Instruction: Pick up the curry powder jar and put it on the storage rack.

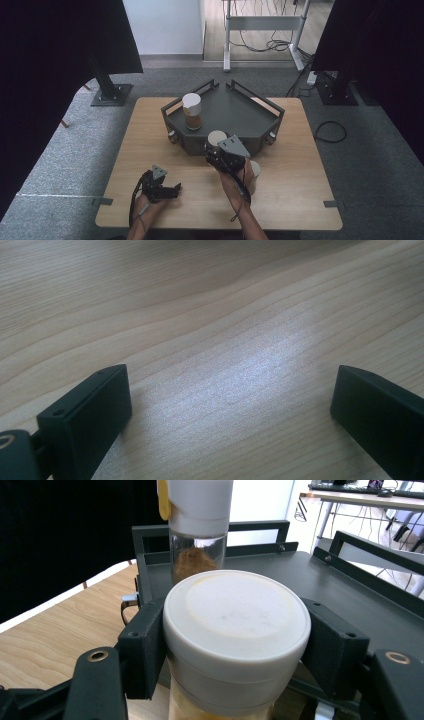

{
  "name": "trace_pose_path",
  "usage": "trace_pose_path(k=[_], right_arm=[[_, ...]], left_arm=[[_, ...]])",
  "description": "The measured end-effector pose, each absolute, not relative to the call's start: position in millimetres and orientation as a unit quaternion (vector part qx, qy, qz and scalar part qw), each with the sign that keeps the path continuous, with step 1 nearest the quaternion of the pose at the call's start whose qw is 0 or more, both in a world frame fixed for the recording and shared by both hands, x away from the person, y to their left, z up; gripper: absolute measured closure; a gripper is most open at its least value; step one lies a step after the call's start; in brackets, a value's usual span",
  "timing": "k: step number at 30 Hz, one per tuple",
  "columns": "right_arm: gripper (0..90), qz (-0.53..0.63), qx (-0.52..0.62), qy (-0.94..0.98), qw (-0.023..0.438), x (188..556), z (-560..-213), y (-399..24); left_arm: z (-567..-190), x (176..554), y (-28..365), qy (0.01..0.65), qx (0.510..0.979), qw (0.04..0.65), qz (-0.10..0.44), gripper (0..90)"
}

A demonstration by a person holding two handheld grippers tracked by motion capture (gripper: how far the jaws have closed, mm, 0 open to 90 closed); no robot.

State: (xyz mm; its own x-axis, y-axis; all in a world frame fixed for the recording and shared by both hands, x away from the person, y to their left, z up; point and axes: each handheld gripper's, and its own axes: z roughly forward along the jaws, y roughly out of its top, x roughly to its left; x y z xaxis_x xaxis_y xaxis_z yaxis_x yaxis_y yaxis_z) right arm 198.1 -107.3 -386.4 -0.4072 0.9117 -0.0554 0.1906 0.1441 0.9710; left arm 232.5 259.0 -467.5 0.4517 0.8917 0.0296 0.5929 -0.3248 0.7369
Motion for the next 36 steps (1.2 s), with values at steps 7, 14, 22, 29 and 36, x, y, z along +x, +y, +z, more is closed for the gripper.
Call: trace_pose_path(k=[7,14,22,29,36], right_arm=[[32.9,0.510,0.407,0.669,0.356,200.8,-378.8,-113.3],[32.9,0.513,0.402,0.670,0.354,203.5,-373.2,-117.5],[33.0,0.515,0.396,0.671,0.357,207.3,-365.3,-119.5],[33.0,0.517,0.394,0.670,0.357,212.1,-357.4,-122.9],[33.0,0.521,0.393,0.668,0.357,219.2,-349.0,-127.1]], left_arm=[[-467.6,232.5,259.0,0.474,0.783,0.336,0.222,2.6],[-467.6,232.6,259.1,0.474,0.783,0.336,0.222,2.6],[-467.4,232.7,259.1,0.474,0.783,0.336,0.221,2.6],[-467.3,232.9,259.3,0.474,0.784,0.336,0.221,2.6],[-467.3,232.9,259.4,0.473,0.784,0.336,0.221,2.6]])
